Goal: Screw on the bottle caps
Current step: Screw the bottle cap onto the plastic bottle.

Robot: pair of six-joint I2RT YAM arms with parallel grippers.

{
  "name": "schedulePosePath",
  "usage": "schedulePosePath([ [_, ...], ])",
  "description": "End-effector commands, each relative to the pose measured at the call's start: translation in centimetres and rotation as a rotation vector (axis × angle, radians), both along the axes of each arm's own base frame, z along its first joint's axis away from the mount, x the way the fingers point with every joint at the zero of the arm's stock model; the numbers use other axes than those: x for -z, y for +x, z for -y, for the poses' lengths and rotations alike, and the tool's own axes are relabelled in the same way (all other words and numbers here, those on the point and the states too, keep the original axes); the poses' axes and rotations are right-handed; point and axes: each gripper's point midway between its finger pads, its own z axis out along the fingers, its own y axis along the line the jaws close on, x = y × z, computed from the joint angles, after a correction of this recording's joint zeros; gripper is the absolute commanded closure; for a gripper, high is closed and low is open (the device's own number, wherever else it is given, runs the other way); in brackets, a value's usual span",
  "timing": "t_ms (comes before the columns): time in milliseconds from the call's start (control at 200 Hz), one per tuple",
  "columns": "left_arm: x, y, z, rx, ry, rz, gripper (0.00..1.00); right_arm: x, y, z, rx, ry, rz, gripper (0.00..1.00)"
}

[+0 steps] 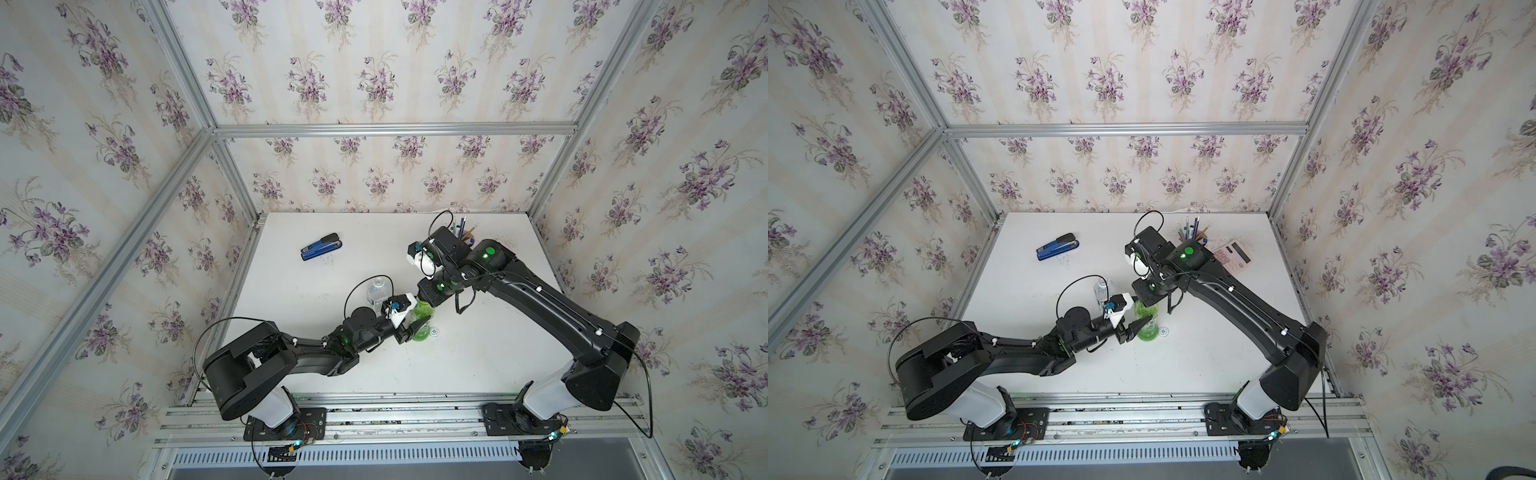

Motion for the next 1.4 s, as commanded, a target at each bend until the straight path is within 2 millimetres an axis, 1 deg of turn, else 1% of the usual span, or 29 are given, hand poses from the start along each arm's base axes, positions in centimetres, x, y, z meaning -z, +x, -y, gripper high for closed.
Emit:
schedulePosePath([
  [0,3.6,-0.5,-0.3,0.007,0.100,-0.094,0.35,-0.2,0.1,-0.3,0.019,0.046,-0.020,0.78],
  [60,3.5,-0.4,-0.4,0.006,0.098,-0.093,0.35,0.1,0.1,-0.1,0.039,0.037,-0.032,0.78],
  [130,3.5,-0.5,-0.3,0.009,0.098,-0.093,0.35,0.0,0.1,-0.4,0.064,0.060,-0.050,0.78],
  [225,3.6,-0.6,-0.2,0.021,0.102,-0.091,0.35,-0.4,-0.5,-1.1,0.018,0.097,-0.067,0.80],
  [310,3.6,-0.9,-0.2,0.032,0.112,-0.078,0.35,0.0,-0.4,-0.1,-0.010,0.041,-0.031,0.80],
  [375,3.4,-1.0,-0.6,0.036,0.123,-0.064,0.35,0.8,-0.6,0.8,-0.033,-0.018,-0.024,0.80],
  [440,3.1,-0.9,-1.0,0.044,0.123,-0.063,0.35,1.0,-0.6,1.2,-0.051,-0.034,-0.011,0.81],
  [550,2.3,-1.0,-1.3,0.079,0.114,-0.070,0.35,0.8,-1.2,0.7,-0.102,-0.002,-0.016,0.81],
  [565,2.2,-1.4,-1.1,0.110,0.110,-0.072,0.35,0.8,-1.2,0.6,-0.106,-0.002,-0.018,0.81],
  [640,1.8,-1.9,-0.8,0.155,0.106,-0.079,0.35,1.0,-1.6,0.3,-0.148,0.007,-0.029,0.81],
  [754,1.9,-2.6,-0.3,0.216,0.105,-0.093,0.35,1.4,-1.8,-0.1,-0.199,0.011,-0.033,0.82],
  [914,2.0,-2.1,-0.8,0.199,0.085,-0.100,0.35,1.1,-2.6,-0.4,-0.275,0.039,-0.025,0.80],
  [1079,2.1,-2.0,-0.7,0.201,0.078,-0.111,0.35,1.1,-2.2,-0.2,-0.279,0.027,0.006,0.76],
  [1169,2.3,-1.9,-0.5,0.200,0.080,-0.119,0.35,1.1,-1.9,-0.5,-0.275,0.030,0.007,0.75],
  [1294,2.5,-1.8,-0.5,0.196,0.089,-0.123,0.35,0.4,-1.2,-0.8,-0.260,0.041,0.036,0.68],
  [1354,2.5,-1.8,-0.5,0.194,0.090,-0.124,0.35,0.1,-1.0,-0.9,-0.249,0.047,0.048,0.68],
  [1394,2.6,-1.7,-0.5,0.191,0.092,-0.124,0.35,0.1,-0.9,-0.8,-0.232,0.046,0.051,0.71],
])
